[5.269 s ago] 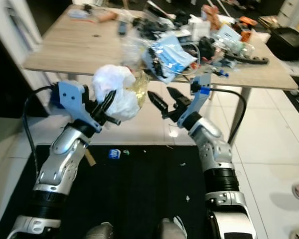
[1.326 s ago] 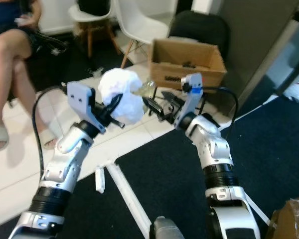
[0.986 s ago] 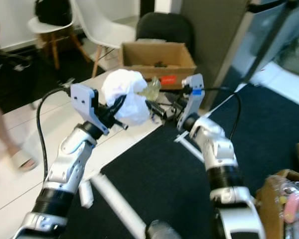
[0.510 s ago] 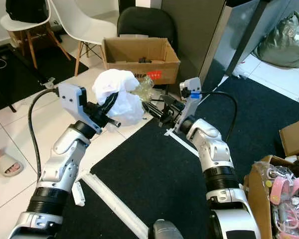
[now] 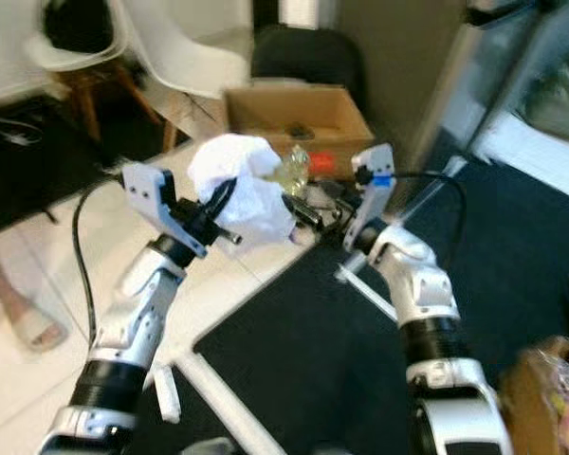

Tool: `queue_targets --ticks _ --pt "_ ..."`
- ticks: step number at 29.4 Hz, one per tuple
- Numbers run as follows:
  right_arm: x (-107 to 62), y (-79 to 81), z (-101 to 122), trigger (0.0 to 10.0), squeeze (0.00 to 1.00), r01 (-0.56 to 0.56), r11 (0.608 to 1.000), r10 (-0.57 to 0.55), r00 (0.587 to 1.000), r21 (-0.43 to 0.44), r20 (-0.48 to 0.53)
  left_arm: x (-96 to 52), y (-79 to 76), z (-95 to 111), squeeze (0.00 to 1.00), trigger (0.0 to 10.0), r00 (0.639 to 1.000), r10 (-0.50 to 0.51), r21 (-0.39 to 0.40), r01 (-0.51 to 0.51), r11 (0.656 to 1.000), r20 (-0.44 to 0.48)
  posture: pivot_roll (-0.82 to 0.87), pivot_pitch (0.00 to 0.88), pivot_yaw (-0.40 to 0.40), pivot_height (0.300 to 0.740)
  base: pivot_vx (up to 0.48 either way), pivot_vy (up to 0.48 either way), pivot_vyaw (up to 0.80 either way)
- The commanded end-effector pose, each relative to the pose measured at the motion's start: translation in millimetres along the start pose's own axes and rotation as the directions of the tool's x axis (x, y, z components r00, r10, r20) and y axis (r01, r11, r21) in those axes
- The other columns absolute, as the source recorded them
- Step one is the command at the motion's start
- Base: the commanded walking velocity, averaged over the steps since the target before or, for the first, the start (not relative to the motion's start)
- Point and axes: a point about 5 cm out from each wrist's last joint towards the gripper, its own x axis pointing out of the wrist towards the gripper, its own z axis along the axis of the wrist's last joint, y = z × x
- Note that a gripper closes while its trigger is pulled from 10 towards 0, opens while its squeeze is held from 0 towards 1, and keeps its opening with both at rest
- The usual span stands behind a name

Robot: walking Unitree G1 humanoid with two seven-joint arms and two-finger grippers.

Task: Picking trash to rubbish bin

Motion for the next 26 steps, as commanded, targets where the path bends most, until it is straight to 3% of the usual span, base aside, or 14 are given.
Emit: queue_targets --ticks 1,3,26 --pt "-10.0 -10.4 1.7 10.0 0.0 0.045 0.999 -0.045 0.999 -0.016 -0.01 1.9 -7.0 -4.7 0.0 10.0 1.0 -0.025 -0.024 0.025 0.999 -0.011 -0.02 0.0 -0.048 0.74 0.48 0.0 -0.77" --pt "-10.0 -10.6 1.8 10.0 0.0 0.047 0.999 -0.047 0.999 -0.009 -0.004 1.9 -7.0 -4.7 0.0 10.0 1.0 -0.026 -0.023 0.026 0.999 -0.011 -0.02 0.0 -0.048 0.74 0.48 0.0 -0.77" --pt "-10.0 -11.2 4.6 10.0 0.0 0.053 0.999 -0.053 0.998 -0.011 0.014 2.6 -7.0 -2.8 0.0 10.0 1.0 -0.028 -0.02 0.028 0.999 -0.003 -0.02 0.0 -0.049 0.74 0.48 0.0 0.0"
